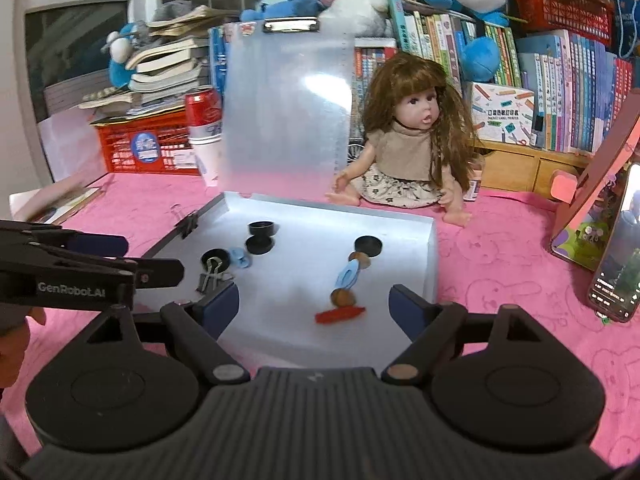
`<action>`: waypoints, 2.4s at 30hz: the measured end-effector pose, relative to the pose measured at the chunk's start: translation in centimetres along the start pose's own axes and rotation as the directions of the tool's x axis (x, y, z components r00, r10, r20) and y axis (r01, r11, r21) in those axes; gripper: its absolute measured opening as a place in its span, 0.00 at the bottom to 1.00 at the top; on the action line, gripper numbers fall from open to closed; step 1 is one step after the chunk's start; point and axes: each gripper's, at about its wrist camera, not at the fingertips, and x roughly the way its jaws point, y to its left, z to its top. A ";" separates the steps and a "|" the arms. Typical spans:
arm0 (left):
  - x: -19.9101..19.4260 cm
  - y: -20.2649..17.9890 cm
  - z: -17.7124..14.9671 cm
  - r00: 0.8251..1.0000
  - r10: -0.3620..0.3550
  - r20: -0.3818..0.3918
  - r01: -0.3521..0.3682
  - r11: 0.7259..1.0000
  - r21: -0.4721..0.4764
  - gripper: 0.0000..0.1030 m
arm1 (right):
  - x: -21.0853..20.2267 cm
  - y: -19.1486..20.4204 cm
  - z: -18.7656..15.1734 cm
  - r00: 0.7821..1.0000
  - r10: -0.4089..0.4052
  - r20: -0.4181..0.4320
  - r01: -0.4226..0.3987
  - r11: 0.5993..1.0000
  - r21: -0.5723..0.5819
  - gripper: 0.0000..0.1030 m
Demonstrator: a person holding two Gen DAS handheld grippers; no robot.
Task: Organize rigid objects
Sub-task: 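Withdraw both grippers from the box toward the red stick and clear lid, then grasp the red plastic stick with the left gripper while the right gripper grasps the clear cup lid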
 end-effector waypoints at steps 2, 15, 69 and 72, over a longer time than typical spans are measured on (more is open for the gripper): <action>-0.5 -0.2 -0.6 1.000 -0.003 0.001 0.003 1.000 0.007 0.75 | -0.5 0.3 -0.3 1.000 0.007 0.007 -0.007 1.000 -0.009 0.87; -2.9 -1.2 -3.9 0.999 -0.036 -0.004 0.036 0.999 0.035 0.75 | -2.9 1.3 -3.1 0.999 0.040 0.024 -0.040 0.999 -0.036 0.89; -4.0 -3.7 -10.1 0.989 -0.107 -0.097 0.109 0.994 0.016 0.74 | -7.2 2.1 -12.0 0.999 0.001 0.037 0.002 0.995 -0.104 0.38; -4.0 -5.1 -10.6 0.990 -0.116 -0.083 0.117 0.993 0.005 0.74 | -7.8 0.8 -12.1 0.996 -0.068 0.055 0.071 0.995 -0.069 0.38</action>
